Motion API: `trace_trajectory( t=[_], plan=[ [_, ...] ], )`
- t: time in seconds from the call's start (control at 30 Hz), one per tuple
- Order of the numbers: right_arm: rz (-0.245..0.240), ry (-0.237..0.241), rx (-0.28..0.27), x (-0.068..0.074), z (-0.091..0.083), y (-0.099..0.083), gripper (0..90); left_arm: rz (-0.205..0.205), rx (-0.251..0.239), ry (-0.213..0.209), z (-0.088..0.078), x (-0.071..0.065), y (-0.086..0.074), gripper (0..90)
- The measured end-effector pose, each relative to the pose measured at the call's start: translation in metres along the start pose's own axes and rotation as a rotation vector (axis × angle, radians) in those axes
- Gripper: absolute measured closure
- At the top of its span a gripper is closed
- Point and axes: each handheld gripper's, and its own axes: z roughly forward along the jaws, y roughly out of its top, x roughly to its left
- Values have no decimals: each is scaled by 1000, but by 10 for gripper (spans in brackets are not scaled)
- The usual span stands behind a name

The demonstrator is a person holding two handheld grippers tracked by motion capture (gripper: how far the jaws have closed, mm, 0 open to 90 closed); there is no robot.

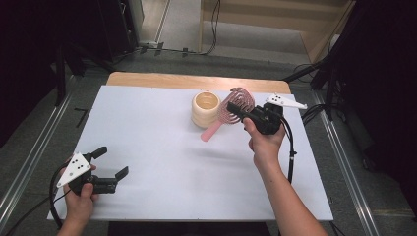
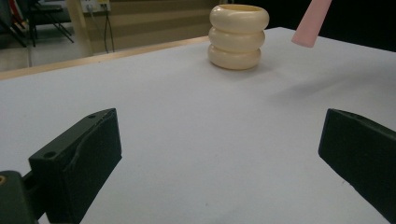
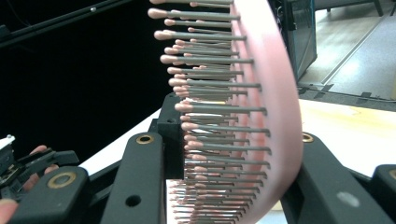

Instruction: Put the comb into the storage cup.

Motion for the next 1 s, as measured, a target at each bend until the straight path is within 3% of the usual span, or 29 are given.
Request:
trace_trajectory(
  t=[1.0],
  plan=[
    [-22,-33,-33,-11,9,28,620,14,6,2,-1,-3,-3,0]
  ],
)
